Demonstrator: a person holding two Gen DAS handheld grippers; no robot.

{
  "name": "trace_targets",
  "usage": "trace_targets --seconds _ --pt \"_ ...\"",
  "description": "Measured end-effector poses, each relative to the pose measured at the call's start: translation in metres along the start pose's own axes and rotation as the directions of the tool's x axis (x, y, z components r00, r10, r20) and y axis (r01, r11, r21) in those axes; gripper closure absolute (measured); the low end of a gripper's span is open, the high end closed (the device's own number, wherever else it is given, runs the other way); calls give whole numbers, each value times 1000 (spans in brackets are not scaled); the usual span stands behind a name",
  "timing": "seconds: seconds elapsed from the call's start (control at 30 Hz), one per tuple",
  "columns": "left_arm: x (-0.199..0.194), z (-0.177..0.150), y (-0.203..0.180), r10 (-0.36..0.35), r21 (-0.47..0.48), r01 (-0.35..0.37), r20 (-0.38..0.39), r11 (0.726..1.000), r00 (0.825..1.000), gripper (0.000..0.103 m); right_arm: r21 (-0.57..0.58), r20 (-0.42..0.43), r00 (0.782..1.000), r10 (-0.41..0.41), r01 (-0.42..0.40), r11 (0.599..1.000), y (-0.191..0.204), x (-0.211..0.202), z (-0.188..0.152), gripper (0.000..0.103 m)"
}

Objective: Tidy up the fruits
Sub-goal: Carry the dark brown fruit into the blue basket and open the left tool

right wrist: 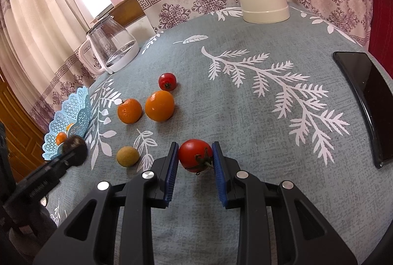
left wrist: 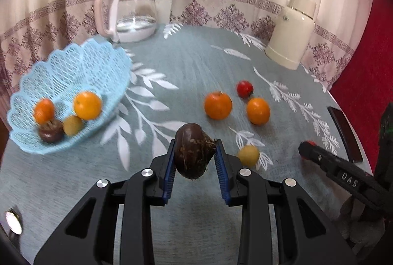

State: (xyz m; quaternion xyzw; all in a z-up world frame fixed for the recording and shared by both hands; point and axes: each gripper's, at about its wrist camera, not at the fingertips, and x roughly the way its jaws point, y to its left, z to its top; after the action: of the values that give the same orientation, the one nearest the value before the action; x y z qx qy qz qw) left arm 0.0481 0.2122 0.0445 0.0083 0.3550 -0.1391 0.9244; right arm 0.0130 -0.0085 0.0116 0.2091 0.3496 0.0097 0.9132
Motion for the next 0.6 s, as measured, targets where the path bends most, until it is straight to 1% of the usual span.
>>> trace_targets --seconds 0.1,0.33,0.6 --pt "-8 8 11 19 -18 -18 28 1000 999 72 0 0 1000 0 0 1000 0 0 0 75" --pt "-24 23 48 90 -86 -84 77 993 993 72 0 -1 1000 0 0 1000 0 0 0 75" --pt "-26 30 85 165 -141 -152 88 978 982 72 0 -1 1000 -1 1 1000 0 0 0 75"
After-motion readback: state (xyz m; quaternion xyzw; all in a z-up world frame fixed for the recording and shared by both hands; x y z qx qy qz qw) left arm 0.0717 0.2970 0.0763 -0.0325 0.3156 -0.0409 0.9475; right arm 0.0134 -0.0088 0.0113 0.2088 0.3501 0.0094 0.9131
